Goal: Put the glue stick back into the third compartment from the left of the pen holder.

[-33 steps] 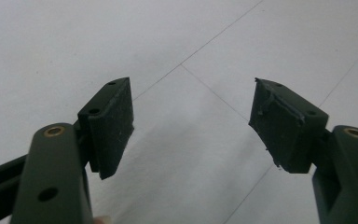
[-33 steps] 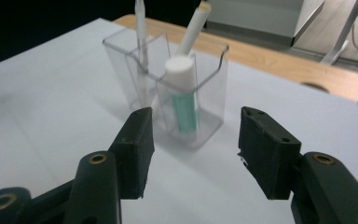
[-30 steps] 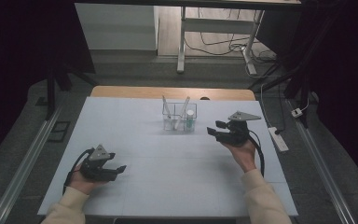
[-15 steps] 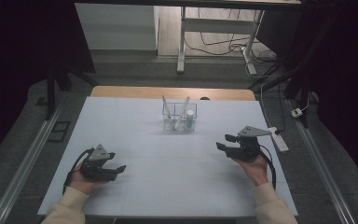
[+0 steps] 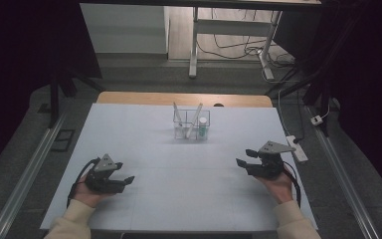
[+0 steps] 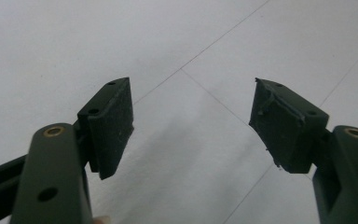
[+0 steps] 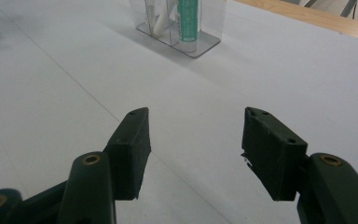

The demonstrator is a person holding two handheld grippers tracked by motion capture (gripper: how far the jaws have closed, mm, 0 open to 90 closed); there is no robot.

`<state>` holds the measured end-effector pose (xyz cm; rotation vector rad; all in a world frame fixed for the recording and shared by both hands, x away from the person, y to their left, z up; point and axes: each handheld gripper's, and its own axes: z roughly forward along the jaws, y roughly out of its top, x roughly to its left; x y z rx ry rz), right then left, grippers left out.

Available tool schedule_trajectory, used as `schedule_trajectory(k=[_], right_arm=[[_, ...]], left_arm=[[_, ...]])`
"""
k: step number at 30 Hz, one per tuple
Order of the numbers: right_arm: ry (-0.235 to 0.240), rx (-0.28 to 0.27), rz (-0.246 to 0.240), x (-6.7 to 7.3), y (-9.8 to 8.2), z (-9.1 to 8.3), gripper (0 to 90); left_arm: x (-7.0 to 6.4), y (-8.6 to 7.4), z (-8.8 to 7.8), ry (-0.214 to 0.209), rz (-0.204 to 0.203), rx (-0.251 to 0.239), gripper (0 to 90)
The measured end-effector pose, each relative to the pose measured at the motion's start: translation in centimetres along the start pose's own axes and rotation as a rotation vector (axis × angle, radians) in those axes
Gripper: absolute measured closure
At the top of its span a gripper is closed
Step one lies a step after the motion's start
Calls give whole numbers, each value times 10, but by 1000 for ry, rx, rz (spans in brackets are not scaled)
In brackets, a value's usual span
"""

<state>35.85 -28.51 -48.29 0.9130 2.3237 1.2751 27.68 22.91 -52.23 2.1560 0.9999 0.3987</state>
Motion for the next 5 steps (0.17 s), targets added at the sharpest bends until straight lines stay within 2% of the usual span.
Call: schedule_trajectory(k=[5], right_arm=[[4,2,3,0,-1,0,401]], left_arm=[[0,0,0,0,-2,-1,300]])
